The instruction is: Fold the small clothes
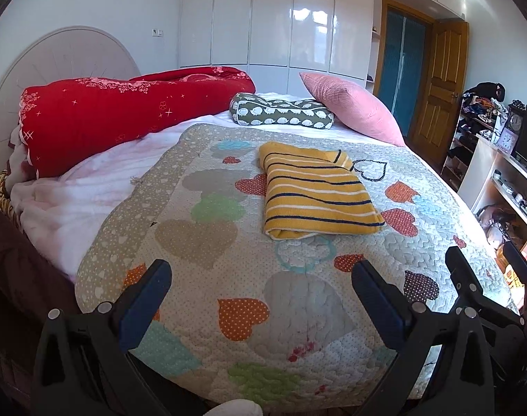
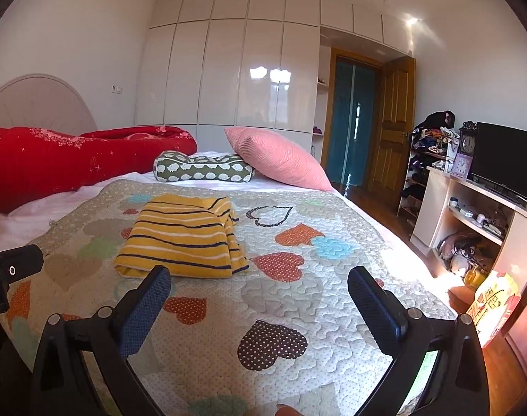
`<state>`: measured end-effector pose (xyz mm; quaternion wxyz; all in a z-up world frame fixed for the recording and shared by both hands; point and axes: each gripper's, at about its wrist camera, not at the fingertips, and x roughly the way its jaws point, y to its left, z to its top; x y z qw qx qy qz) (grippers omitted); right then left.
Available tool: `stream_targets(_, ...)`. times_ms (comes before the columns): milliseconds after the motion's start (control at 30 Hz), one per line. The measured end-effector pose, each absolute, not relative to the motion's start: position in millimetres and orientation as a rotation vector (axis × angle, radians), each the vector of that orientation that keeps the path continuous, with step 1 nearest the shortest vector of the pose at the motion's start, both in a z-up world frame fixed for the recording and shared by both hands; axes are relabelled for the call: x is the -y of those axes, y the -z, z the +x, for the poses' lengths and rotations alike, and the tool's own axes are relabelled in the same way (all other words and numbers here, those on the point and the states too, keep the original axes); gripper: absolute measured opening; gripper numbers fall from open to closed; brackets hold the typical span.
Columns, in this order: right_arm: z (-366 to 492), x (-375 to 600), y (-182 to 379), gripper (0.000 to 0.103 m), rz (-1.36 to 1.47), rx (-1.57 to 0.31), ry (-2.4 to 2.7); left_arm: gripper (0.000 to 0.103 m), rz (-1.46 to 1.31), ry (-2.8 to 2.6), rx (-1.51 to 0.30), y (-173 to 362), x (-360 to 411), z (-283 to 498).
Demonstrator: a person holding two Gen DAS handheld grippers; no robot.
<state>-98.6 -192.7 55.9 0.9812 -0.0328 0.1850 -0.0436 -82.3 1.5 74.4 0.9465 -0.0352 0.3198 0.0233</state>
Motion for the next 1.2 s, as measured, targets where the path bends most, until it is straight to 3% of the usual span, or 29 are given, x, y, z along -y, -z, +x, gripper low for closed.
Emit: stream_targets(1200,-84,190,-34,0.103,-0.102,-0.478,0.145,0.103,-0.093,0.002,-0.743,-48,2,-75)
